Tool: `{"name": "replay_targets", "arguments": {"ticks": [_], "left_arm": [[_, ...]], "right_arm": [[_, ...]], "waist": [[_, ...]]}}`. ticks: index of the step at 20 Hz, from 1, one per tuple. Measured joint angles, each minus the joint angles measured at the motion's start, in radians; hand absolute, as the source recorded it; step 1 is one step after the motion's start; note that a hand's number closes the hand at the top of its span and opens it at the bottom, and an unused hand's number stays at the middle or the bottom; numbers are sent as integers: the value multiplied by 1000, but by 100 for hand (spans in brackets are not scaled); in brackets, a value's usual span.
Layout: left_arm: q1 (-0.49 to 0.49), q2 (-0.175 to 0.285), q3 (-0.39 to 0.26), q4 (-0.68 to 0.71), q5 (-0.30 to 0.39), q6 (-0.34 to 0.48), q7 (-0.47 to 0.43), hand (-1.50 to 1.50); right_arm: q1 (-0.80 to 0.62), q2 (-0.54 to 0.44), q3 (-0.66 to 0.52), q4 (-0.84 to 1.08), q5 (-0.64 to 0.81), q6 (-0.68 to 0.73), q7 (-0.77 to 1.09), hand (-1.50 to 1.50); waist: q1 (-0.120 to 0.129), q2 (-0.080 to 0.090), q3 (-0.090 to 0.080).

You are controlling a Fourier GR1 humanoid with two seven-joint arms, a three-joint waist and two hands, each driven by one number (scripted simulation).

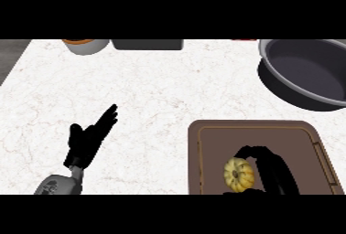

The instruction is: Pick the squash from the tray and place it in the pot

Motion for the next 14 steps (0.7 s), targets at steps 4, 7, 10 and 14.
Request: {"name": "replay_targets", "arguments": {"ticks": [4, 7, 10, 14], "left_arm": [[6, 2, 17, -9, -2, -17, 4, 0], [6, 9, 27, -42, 2, -26, 43, 0], [4, 0, 24, -39, 1, -21, 42, 0], [8, -3, 25, -41, 2, -20, 38, 0]], "right_arm": [[10, -2, -20, 21, -34, -25, -91, 150], [4, -24, -56, 41, -75, -41, -188, 150], [-15, -81, -178, 74, -262, 16, -318, 150], [-44, -125, -299, 117, -453, 104, -419, 150]], "waist": [[0, 0, 0], [0, 2, 2], [-3, 12, 14], [-6, 23, 29]]}}
